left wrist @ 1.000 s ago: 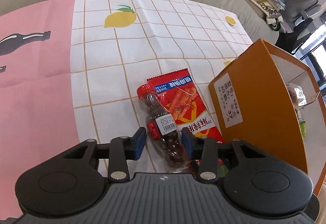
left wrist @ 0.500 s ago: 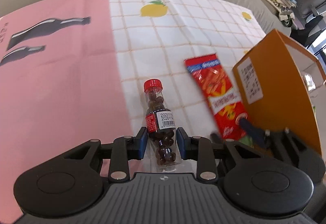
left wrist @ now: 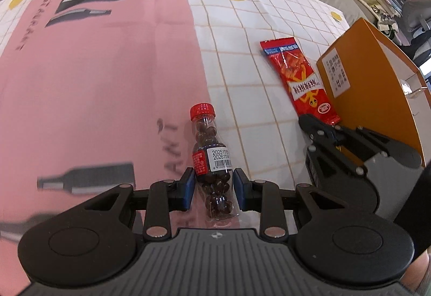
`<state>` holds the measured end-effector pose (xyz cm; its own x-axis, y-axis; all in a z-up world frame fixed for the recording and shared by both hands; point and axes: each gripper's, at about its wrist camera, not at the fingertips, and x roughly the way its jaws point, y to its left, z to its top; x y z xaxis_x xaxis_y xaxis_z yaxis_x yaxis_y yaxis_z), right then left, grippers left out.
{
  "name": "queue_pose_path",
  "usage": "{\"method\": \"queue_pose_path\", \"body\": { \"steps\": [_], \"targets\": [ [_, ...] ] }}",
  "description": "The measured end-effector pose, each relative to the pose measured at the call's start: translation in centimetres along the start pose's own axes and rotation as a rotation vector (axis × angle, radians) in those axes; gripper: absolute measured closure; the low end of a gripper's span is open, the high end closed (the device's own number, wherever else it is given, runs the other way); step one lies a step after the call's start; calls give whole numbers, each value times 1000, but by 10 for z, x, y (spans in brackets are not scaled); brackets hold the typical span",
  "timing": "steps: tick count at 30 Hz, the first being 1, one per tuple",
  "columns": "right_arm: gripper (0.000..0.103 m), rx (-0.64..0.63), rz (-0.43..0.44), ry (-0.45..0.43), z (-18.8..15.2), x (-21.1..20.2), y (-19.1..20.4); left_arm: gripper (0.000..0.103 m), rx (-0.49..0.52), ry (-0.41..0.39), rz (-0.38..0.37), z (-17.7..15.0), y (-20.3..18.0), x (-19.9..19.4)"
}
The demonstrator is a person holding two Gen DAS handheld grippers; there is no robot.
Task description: Organize snacks
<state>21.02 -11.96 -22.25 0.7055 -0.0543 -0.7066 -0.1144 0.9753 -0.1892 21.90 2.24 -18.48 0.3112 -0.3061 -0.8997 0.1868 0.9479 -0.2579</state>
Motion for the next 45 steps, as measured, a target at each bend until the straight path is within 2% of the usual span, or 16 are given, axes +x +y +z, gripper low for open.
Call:
{"method": "queue_pose_path", "body": {
  "steps": [6, 10, 13, 15, 16, 17, 19, 23, 29, 36, 39, 42, 44, 45],
  "targets": [
    [103, 74, 133, 66, 0, -17, 7, 69, 0, -5, 31, -23, 1, -14],
    [103, 76, 208, 105, -6, -33, 22, 69, 0, -7, 47, -36, 3, -21],
    [103, 57, 203, 77, -9, -43, 30, 69, -20, -27, 60, -41, 6, -26],
    [102, 61, 151, 35, -6, -45, 27, 69, -23, -45, 87, -41, 7, -28],
    [95, 73, 124, 22, -4, -44, 23, 69, -23, -50, 102, -41, 8, -28],
    [74, 89, 97, 16, 0, -43, 19, 69, -27, -52, 115, -40, 10, -29],
    [42, 126, 54, 6, 8, -36, 11, 69, -53, -56, 114, -38, 15, -29],
    [41, 152, 1, 20, 28, -15, -2, 69, -79, -67, 106, -34, 22, -29],
    [37, 237, -63, 163, 59, 28, -10, 69, -98, -77, 104, -34, 29, -30],
    [31, 294, -38, 214, 62, 48, -16, 69, -120, -75, 88, -36, 36, -30],
    [25, 306, -4, 204, 59, 49, -15, 69, -123, -76, 82, -36, 38, -30],
    [31, 318, 19, 199, 55, 45, -16, 69, -127, -78, 81, -37, 39, -31],
    [43, 294, 41, 194, 51, 39, -13, 69, -130, -79, 84, -37, 40, -31],
    [44, 282, 59, 192, 48, 34, -11, 69, -129, -80, 85, -37, 40, -32]
  ]
}}
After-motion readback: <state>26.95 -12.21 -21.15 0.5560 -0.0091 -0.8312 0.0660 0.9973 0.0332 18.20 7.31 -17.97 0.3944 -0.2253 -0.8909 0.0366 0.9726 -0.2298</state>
